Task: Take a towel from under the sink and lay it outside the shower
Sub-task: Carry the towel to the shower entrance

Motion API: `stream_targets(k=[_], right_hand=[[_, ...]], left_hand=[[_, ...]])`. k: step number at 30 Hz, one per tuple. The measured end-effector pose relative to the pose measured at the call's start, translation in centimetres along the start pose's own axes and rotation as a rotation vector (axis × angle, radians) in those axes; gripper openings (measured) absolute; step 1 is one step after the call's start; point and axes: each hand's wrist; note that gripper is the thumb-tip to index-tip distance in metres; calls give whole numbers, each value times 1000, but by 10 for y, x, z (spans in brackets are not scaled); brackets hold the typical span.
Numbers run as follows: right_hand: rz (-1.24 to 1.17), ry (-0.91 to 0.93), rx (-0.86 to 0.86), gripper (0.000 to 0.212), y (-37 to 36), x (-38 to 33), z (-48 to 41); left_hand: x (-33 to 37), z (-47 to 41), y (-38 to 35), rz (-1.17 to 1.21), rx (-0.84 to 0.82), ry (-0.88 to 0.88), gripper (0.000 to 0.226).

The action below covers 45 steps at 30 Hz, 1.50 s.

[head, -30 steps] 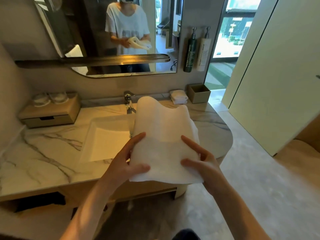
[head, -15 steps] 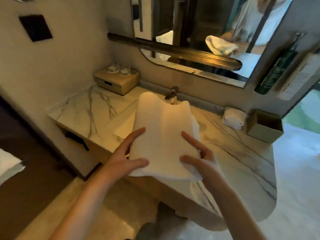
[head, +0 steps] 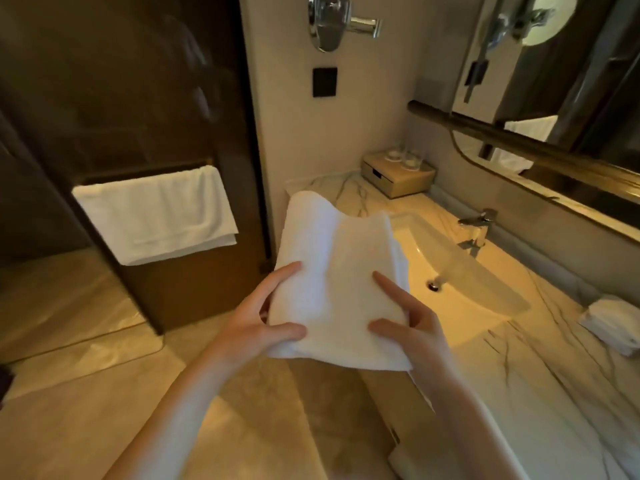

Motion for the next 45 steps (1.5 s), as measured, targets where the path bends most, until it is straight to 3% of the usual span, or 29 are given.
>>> stream_targets(k=[9, 17, 25, 37, 45], right_hand=[[5, -49, -283, 65, -77, 28, 179], [18, -126, -378, 65, -102, 28, 369], [-26, -93, -514, 63, -88, 24, 489], [31, -122, -625, 63, -7, 29, 654], [36, -185, -680, 64, -6, 39, 732]], left_hand=[[-17, 253, 2, -22, 236, 47, 84], [-1, 462, -41, -45, 314, 100, 82], [9, 593, -101, -54, 430, 65, 83], [7, 755, -257, 14, 584, 126, 81], [0, 840, -294, 70, 635, 136, 81]])
Point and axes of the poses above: each hand's wrist, its own z-axis away from the middle knuckle, its own y-axis out of the back of the hand, x = y × z
